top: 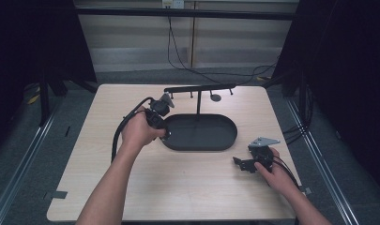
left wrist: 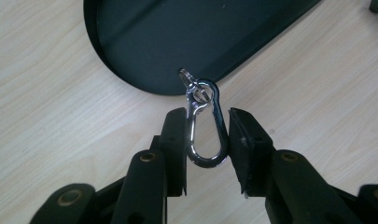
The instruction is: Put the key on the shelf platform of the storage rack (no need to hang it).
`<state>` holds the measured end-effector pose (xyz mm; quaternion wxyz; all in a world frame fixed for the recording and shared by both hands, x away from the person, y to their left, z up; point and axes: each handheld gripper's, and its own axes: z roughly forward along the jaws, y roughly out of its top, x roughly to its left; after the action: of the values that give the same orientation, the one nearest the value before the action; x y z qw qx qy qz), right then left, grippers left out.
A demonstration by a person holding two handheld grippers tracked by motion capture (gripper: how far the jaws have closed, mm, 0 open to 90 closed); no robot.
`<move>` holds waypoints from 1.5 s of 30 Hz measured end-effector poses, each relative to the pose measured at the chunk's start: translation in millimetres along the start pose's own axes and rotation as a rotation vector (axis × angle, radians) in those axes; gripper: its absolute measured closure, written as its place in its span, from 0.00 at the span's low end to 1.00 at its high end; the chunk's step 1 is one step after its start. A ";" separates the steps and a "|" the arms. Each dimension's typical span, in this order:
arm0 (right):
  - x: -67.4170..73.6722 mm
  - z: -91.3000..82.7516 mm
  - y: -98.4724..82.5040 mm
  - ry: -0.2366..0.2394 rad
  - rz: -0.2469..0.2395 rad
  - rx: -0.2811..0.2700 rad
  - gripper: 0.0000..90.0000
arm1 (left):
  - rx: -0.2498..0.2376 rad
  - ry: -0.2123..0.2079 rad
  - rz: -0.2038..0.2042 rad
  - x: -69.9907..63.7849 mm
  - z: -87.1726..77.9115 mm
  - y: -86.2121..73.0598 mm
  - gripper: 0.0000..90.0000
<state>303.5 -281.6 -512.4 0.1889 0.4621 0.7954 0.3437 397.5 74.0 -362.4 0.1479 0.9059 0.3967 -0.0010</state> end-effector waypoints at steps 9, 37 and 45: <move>0.1 -0.1 -0.1 0.002 -0.001 0.002 0.17 | 0.005 -0.011 0.010 -7.0 6.8 12.8 0.76; 0.5 -0.3 -0.3 0.006 -0.005 0.000 0.17 | -0.014 -0.018 0.038 -23.4 26.3 40.6 0.76; 0.6 -0.3 -0.3 0.006 -0.005 0.000 0.17 | -0.009 -0.020 0.049 -24.9 30.3 46.0 0.76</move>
<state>302.8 -281.3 -512.4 0.1871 0.4592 0.7971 0.3447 417.0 18.5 -376.1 0.1562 0.9145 0.3731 -0.0048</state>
